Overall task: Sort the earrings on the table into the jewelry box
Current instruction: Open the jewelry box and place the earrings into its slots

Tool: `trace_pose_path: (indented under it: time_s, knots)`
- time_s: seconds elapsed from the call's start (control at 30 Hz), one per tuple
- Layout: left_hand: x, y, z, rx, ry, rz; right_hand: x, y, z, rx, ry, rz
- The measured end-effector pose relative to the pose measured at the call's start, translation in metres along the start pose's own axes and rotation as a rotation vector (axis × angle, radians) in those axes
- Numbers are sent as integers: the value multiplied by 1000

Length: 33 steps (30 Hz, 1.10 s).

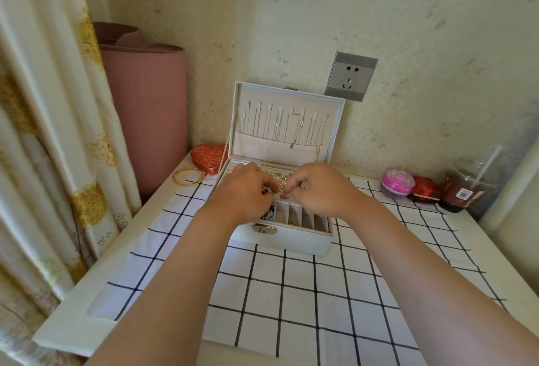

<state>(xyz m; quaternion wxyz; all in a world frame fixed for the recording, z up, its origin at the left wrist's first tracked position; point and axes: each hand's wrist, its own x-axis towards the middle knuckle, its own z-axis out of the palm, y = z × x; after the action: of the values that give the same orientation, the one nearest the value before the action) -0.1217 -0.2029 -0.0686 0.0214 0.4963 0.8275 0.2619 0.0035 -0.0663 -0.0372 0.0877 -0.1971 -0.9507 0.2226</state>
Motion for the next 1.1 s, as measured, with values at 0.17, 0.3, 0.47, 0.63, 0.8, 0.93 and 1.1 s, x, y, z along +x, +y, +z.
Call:
trace_pose_path:
  time_s: [0.17, 0.3, 0.47, 0.63, 0.8, 0.93, 1.1]
  knots:
    - [-4, 23, -8, -42, 75, 39, -24, 12, -18, 100, 74, -1]
    - [-12, 65, -3, -123, 16, 106, -58, 41, -36, 52, 66, 72]
    - [-19, 122, 20, -147, -156, 169, -108, 83, -61, -38, 3, 201]
    - [-24, 178, 58, -102, -315, 205, -156, 127, -72, -136, -80, 317]
    - [-25, 220, 99, -16, -431, 239, -183, 161, -80, -181, -67, 418]
    - [-21, 241, 129, 30, -458, 232, -192, 178, -82, -184, -204, 466]
    - [-19, 253, 150, 45, -420, 222, -191, 183, -78, -152, -207, 440]
